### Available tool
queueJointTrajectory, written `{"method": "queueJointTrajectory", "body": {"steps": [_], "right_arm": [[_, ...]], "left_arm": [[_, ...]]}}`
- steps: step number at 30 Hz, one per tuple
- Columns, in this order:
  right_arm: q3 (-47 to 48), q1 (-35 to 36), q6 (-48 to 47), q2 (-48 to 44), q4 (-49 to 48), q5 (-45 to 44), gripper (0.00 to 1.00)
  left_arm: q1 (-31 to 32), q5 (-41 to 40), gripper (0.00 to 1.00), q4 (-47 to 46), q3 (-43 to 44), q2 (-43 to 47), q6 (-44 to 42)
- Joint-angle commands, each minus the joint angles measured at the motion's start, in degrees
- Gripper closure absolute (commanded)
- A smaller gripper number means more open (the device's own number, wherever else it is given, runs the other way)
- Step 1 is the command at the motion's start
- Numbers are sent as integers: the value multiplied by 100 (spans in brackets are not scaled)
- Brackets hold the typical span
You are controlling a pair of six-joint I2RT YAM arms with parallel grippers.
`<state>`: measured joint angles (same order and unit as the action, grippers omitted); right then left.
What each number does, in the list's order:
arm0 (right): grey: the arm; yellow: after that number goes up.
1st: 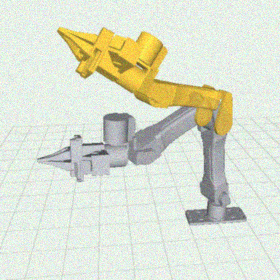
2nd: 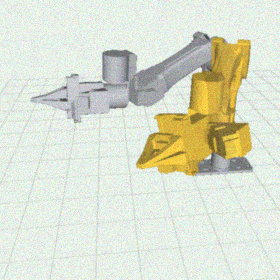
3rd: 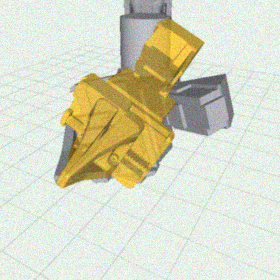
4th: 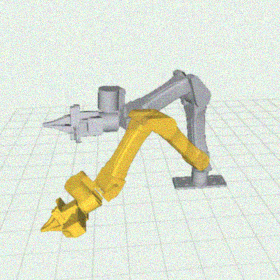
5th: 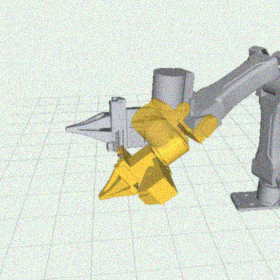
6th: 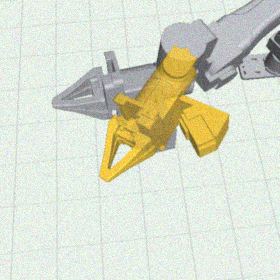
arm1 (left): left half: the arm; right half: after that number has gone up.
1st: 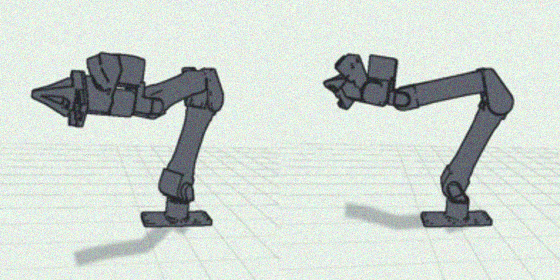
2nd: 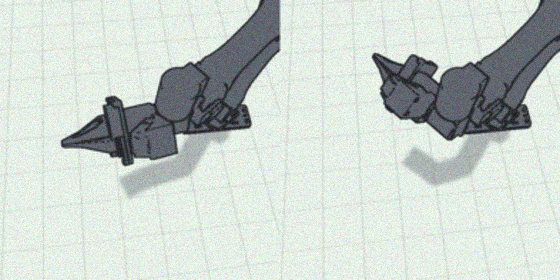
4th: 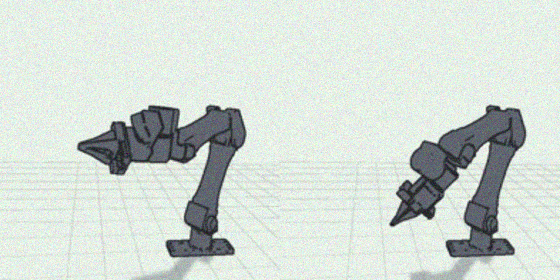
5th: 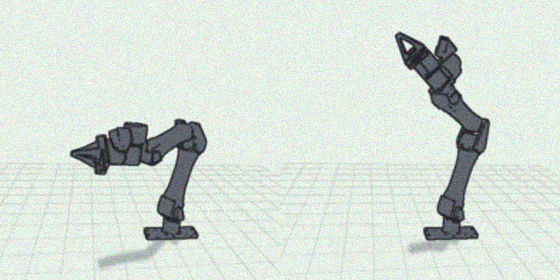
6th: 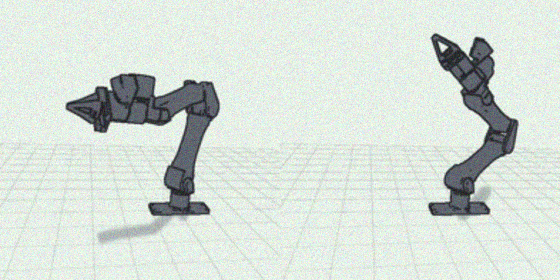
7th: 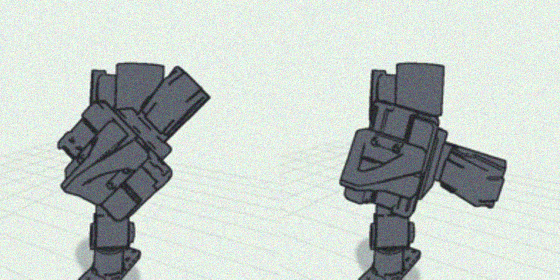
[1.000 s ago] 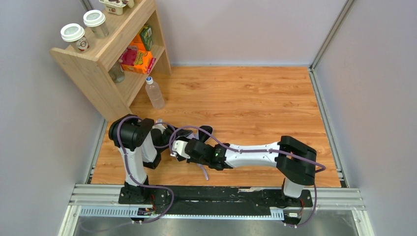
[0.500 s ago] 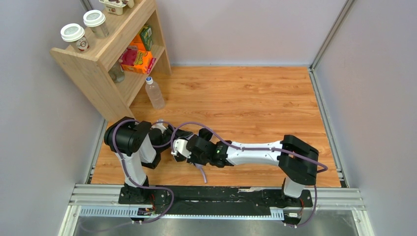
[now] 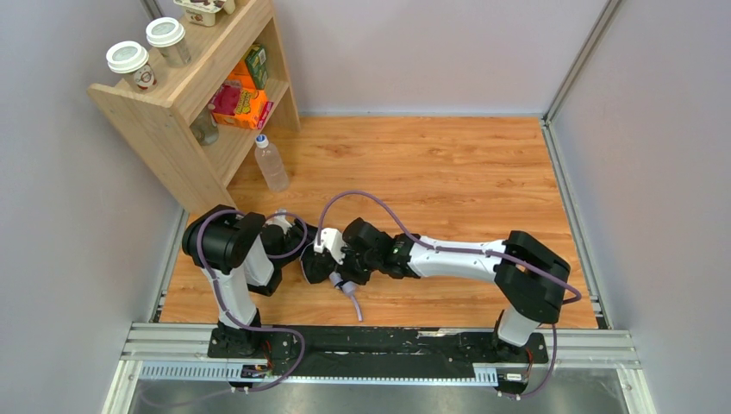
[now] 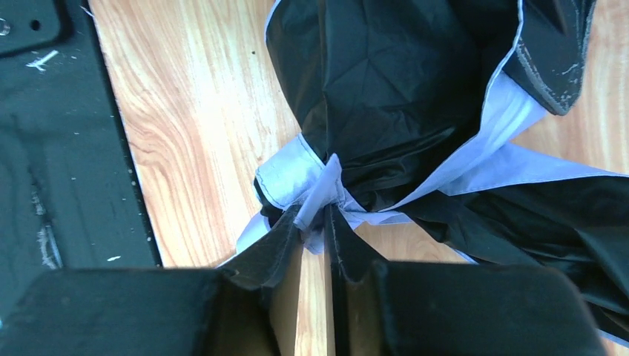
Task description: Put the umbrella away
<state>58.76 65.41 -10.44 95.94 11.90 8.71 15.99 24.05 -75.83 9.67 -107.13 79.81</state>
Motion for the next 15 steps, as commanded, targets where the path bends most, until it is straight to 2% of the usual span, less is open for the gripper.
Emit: {"method": "queueJointTrajectory", "body": {"steps": [1, 4, 9, 12, 15], "right_arm": [[12, -160, 481, 144, -136, 1545, 83], [21, -239, 472, 232, -171, 1931, 78], [293, -371, 437, 601, 14, 2275, 79], [364, -450, 472, 706, 14, 2433, 72], [521, -529, 577, 803, -12, 2687, 71]], "left_arm": [[-26, -226, 100, 903, -53, -10, -44], [-34, -243, 100, 913, -97, 43, -53], [-87, -226, 100, 921, -159, 78, -141], [-113, -182, 100, 948, -167, 78, -176], [-157, -156, 100, 947, -176, 78, -203]]}}
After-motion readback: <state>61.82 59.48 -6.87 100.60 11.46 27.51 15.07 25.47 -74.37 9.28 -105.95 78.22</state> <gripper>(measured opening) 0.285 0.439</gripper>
